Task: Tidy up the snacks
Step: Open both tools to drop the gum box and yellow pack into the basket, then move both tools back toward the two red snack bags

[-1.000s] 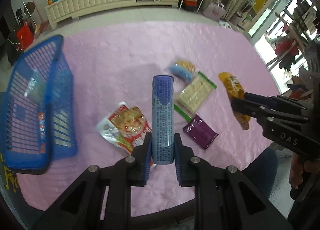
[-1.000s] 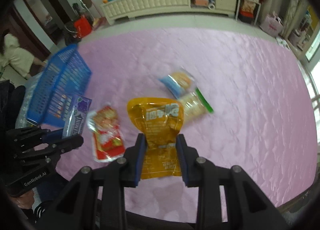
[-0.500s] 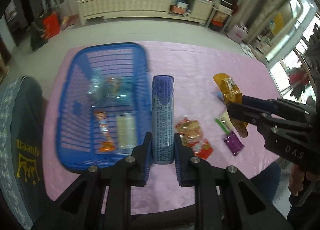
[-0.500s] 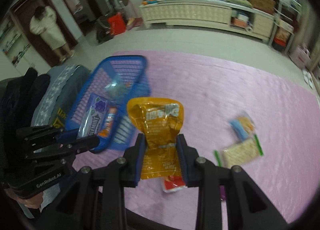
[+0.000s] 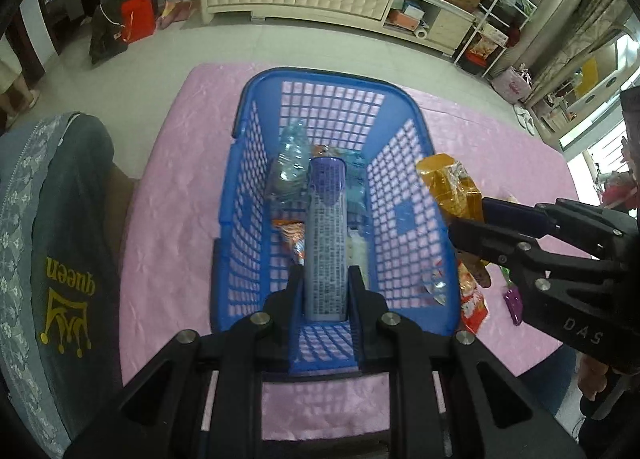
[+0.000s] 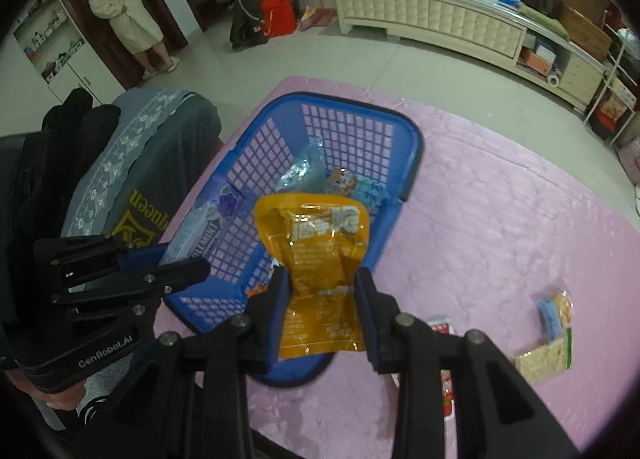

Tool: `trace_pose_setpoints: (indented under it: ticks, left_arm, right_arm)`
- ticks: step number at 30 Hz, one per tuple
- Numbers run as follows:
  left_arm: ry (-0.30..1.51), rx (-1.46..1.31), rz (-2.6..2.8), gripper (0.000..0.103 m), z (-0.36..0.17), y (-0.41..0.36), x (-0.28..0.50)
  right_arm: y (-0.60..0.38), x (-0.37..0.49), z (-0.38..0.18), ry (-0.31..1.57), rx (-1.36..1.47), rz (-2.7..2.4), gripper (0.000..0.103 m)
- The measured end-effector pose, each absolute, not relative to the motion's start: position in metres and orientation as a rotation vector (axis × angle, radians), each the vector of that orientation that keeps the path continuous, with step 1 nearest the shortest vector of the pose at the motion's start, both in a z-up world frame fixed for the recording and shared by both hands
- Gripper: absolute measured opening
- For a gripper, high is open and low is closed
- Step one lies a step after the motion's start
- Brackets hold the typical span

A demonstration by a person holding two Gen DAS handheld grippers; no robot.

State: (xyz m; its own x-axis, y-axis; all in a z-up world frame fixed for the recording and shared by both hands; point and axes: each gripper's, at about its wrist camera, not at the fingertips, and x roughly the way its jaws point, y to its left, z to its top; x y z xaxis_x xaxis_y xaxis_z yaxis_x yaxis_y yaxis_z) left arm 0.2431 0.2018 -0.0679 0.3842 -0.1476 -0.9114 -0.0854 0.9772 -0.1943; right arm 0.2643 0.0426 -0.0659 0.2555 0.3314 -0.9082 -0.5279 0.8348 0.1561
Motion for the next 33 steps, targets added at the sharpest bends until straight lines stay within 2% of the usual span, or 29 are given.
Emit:
trace_pose_setpoints:
  ticks: [9, 15, 17, 18, 20, 24, 33]
  left_arm:
    - [1.22, -0.219, -0.071, 0.018, -0.09, 0.208, 0.266]
    - [1.239, -0.199, -0.079, 0.018, -0.095, 0.207, 0.273]
    - [1.221, -0.214, -0.073, 0.023, -0.093, 0.21, 0.273]
    - [1.216, -0.233, -0.077, 0.035, -0.092, 0.212, 0.272]
    - [1.21, -0.244, -0.077, 0.042, -0.091, 0.214, 0.271]
    - [1.206, -0.205, -0.064, 0.048, -0.085, 0.209, 0.262]
    - [1.173, -0.16, -0.07, 0.056, -0.067, 0.179, 0.244]
  right_arm:
    - [0.061, 0.279, -0.088, 1.236, -0.236, 0.561, 0.04]
    - [0.066, 0.282, -0.089, 1.235, -0.255, 0.544, 0.044]
    - [0.067, 0.284, -0.089, 1.244, -0.259, 0.534, 0.05]
    - [0.066, 0.285, -0.09, 1.246, -0.263, 0.524, 0.056]
    - [0.063, 0.287, -0.09, 1.244, -0.263, 0.501, 0.063]
    - [0.051, 0.284, -0.087, 1.233, -0.26, 0.475, 0.076]
    - [0.016, 0.26, -0.064, 1.188, -0.295, 0.448, 0.078]
